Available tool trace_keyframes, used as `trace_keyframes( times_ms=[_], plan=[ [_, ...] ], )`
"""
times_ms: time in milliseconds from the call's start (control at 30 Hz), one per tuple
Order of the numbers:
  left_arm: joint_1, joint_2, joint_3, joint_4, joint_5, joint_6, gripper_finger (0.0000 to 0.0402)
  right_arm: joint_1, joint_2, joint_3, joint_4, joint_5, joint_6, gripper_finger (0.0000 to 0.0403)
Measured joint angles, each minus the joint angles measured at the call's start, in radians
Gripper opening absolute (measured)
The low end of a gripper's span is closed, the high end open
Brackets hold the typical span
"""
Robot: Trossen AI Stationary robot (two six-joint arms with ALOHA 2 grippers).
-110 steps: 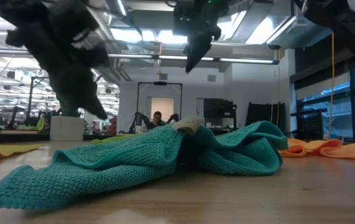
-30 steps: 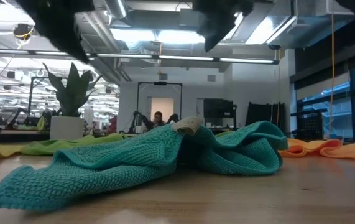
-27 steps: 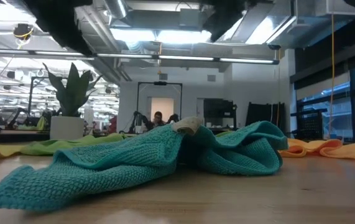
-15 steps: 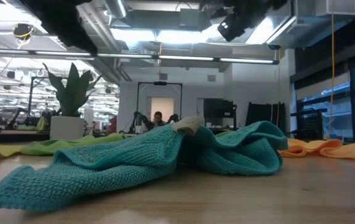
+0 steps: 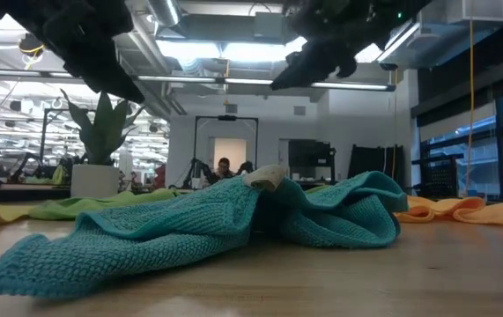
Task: Roll microfiber towels into tight, uniform cylinder then place into a basket
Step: Roll the green microfiber towel
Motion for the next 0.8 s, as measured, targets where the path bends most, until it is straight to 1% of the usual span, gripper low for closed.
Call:
trace_keyframes(
  times_ms=[100,300,467,567,667,800],
  plan=[
    [0.0,0.0,0.0,0.001,0.0,-0.005,0.0002,0.029,0.043,-0.023,0.09,0.001,0.013,0.0117],
    [0.0,0.0,0.0,-0.004,0.001,-0.007,0.0004,0.079,0.134,0.01,0.121,0.006,0.008,0.0118],
    [0.0,0.0,0.0,-0.007,0.002,-0.007,0.0001,0.105,0.223,0.068,0.142,0.123,0.06,0.0118],
    [0.0,0.0,0.0,-0.021,0.008,-0.011,0.0003,0.111,0.268,0.1,0.14,0.141,0.057,0.0118],
    [-0.001,0.0,0.0,-0.085,0.037,-0.056,0.0004,0.116,0.309,0.149,0.144,0.141,0.074,0.0118],
    [0.0,0.0,0.0,-0.132,0.035,-0.143,0.0001,0.13,0.39,0.209,0.174,0.147,0.177,0.0118]
  ],
)
